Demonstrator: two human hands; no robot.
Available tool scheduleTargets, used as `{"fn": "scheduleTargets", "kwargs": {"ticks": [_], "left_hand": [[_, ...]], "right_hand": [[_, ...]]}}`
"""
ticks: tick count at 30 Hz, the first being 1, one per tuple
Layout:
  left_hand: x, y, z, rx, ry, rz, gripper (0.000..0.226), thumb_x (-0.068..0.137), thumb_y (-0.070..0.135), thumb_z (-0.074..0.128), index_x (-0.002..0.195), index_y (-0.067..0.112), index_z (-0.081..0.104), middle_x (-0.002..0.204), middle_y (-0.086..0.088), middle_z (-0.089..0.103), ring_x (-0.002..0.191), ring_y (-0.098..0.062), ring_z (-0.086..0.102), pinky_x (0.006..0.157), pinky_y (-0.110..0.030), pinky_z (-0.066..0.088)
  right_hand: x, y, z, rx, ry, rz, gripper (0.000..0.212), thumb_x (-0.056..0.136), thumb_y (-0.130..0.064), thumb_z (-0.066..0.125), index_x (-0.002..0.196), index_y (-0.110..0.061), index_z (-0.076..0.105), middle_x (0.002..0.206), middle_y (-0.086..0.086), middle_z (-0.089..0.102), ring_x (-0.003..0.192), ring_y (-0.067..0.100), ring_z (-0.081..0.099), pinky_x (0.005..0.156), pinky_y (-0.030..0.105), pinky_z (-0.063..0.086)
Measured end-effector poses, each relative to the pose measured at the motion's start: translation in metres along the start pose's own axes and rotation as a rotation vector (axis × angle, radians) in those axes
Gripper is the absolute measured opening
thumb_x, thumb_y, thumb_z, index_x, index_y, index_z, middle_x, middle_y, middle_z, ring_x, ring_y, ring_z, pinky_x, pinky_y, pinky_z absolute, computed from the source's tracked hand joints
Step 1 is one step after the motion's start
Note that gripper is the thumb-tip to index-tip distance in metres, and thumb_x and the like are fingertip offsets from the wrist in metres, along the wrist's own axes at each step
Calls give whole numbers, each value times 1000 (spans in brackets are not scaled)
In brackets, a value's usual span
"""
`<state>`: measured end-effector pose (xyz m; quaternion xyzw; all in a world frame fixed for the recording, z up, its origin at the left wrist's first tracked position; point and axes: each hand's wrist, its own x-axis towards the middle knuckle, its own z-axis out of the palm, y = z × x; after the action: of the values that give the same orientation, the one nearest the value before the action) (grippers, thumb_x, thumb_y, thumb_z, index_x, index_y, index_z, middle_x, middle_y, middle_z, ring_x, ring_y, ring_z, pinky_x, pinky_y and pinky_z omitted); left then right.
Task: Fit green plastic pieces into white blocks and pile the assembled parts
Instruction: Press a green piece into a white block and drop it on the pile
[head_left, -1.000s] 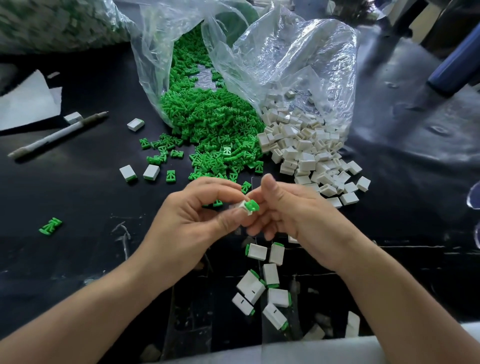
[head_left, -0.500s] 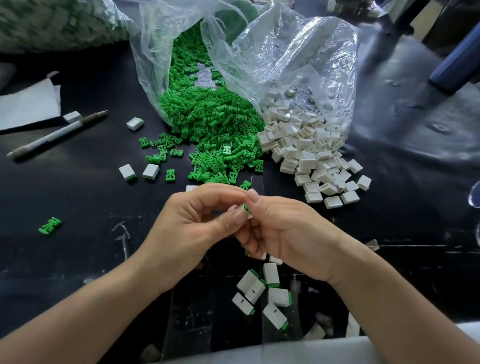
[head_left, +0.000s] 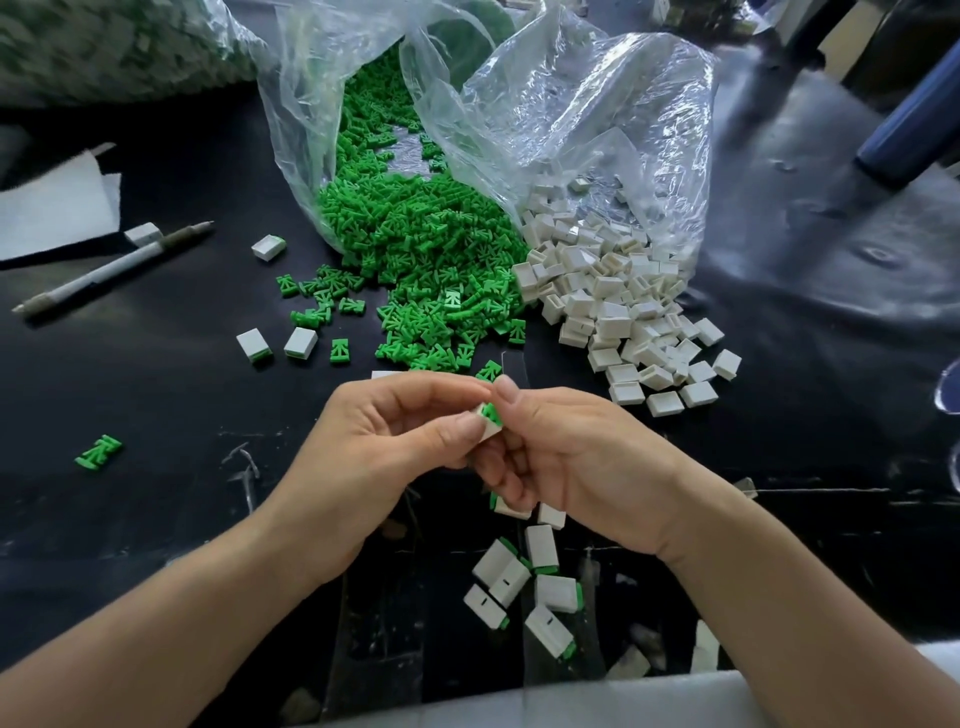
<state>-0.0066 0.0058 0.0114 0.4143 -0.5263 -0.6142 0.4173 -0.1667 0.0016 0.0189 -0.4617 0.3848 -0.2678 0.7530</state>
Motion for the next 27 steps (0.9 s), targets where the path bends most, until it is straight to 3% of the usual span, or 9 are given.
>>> {"fn": "scheduleTargets", "kwargs": {"ticks": [6,11,23,27], "left_hand": [[0,0,-2,21,-2,-8,21,68,14,66,86,6,73,84,-12,72,70,-24,66,76,-45,52],[0,0,-3,32,-15,-7,20,69,14,65,86,10,73,91,-7,72,71,-22,68,72,-33,55],[-1,3,2,-40,-18,18,18,69,7,59,81,7,72,95,-5,72,70,-27,65,65,-28,57],[-2,3,5,-51,-14,32,17,70,6,59,80,5,72,93,-7,71,63,-24,65,61,-25,55]], "right_hand": [[0,1,-1,-80,4,-4,46,77,-45,45,91,-2,56,65,1,51,56,8,43,53,20,34],[0,0,0,-132,10,-15,44,75,-46,44,89,-5,54,64,-1,50,55,7,43,53,19,34],[-2,1,4,-241,20,-52,42,76,-53,37,77,-15,55,61,-9,58,54,5,50,51,17,37],[0,4,5,-396,104,-66,63,74,-56,33,90,-2,60,60,-12,52,53,2,46,54,15,38]]}}
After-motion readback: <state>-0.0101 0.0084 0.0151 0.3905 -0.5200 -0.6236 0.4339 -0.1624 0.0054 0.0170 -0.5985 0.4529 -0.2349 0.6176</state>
